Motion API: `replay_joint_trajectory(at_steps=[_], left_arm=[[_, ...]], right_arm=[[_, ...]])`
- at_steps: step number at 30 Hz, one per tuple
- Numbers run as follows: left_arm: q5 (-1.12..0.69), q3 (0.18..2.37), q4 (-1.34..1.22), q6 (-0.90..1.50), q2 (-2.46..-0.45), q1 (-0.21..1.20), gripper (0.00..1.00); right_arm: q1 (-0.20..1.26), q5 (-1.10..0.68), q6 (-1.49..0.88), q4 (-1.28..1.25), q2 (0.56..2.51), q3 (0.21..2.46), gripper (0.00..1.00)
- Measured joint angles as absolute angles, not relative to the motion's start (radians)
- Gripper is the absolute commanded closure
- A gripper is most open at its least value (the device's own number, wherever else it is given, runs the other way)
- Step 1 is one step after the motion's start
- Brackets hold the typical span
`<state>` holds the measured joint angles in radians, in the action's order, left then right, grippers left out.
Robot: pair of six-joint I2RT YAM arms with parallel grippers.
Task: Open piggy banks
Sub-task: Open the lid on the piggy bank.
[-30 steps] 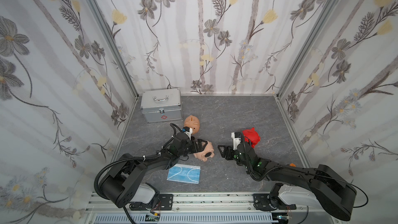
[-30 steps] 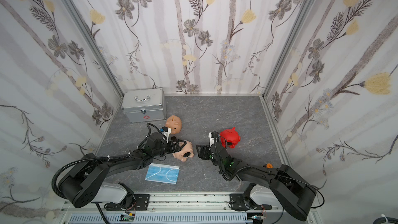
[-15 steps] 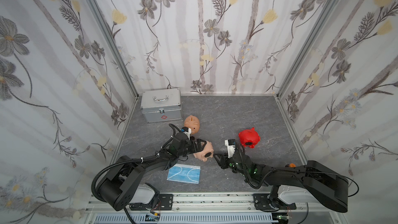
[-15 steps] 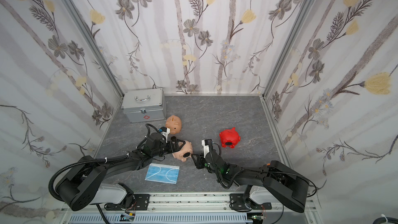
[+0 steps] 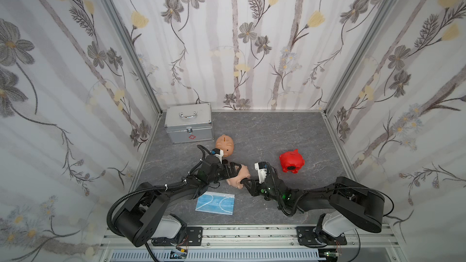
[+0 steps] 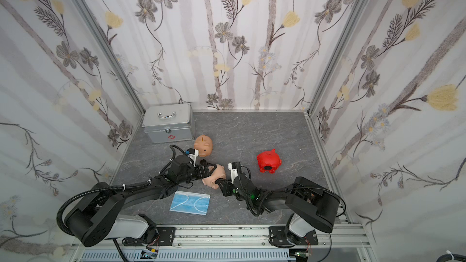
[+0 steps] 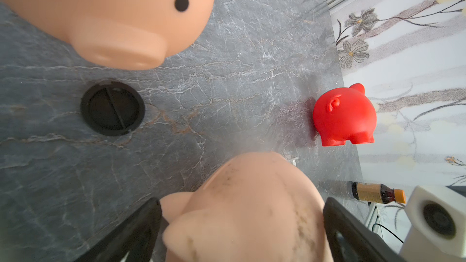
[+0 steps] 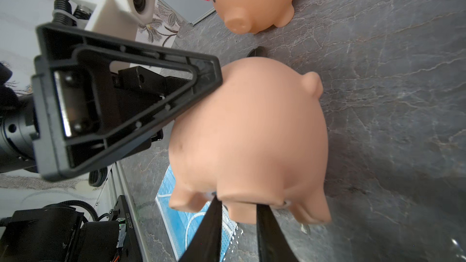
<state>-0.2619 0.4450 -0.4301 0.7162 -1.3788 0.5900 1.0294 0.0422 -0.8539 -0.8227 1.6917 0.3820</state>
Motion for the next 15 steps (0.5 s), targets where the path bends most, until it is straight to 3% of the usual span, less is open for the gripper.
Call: replay_joint_trajectory(at_steps=[15], left_arm=[[-0.243,0.446,-0.435,0.718,-1.388,0.589,0.00]], right_arm=[[0.986,-0.010,-0.889,-0.870,1.742,0.387,0.80]])
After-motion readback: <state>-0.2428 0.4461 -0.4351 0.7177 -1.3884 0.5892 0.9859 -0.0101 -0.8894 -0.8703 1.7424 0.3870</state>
